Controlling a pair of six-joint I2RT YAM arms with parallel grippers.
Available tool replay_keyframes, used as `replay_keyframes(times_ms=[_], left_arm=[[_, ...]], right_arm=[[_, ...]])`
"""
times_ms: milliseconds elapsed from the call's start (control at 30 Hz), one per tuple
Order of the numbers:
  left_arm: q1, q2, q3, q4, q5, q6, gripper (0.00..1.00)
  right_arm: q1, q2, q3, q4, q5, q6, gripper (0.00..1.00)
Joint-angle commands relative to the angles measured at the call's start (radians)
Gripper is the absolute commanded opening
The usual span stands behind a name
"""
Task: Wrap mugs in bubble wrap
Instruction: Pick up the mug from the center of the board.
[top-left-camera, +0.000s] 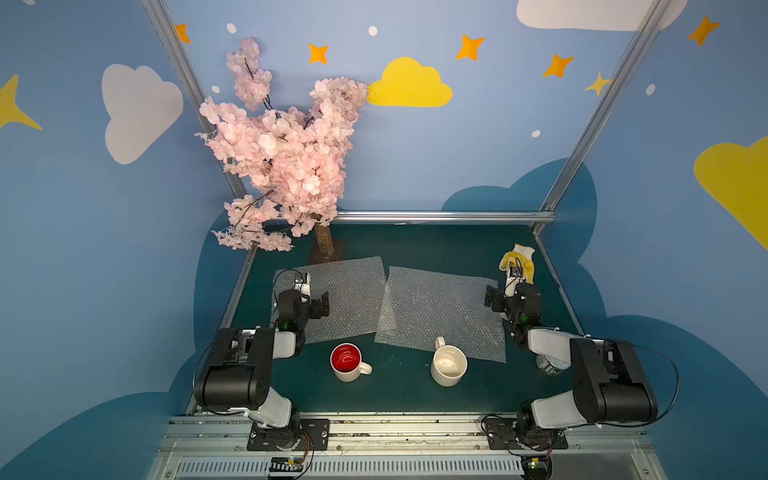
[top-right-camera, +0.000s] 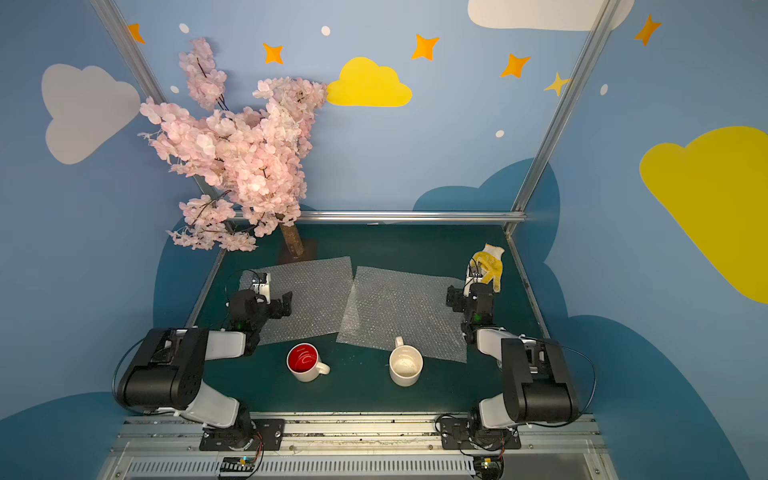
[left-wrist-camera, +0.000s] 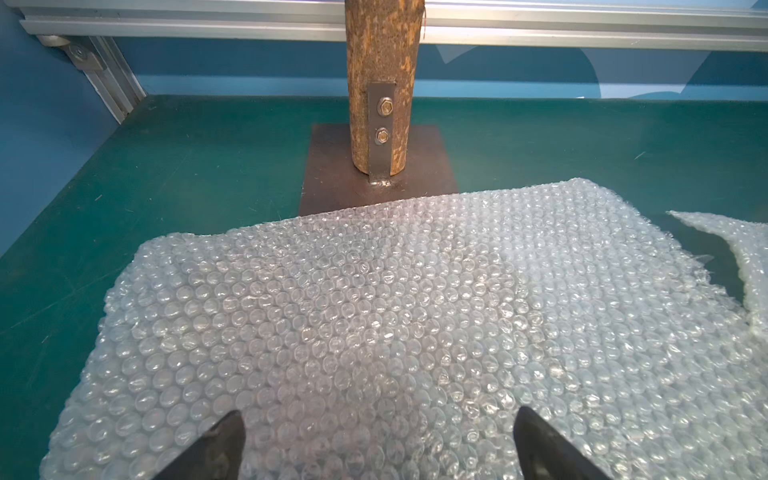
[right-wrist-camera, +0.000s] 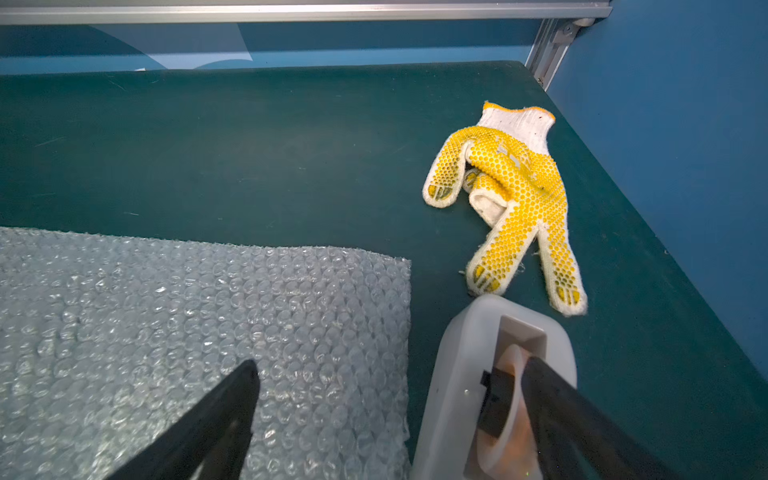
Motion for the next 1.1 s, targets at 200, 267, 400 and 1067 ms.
replay_keyframes(times_ms=[200, 267, 400, 1067], left_arm=[[0.002, -0.019, 0.004, 0.020, 0.014, 0.007, 1.00], [0.003, -0.019, 0.006, 0.020, 0.013, 0.006, 1.00], [0.003, -0.020, 0.004, 0.020, 0.013, 0.005, 1.00], [-0.036, -0.043, -0.004, 0.040, -0.080, 0.018, 0.99]], right_arm=[[0.000, 0.010, -0.006, -0.010, 0.000, -0.007, 0.97], [0.000, 0.010, -0.007, -0.010, 0.000, -0.007, 0.97], [0.001, 0.010, -0.006, -0.010, 0.000, -0.007, 0.97], [0.008, -0.052, 0.021, -0.089, -0.023, -0.012, 0.96]])
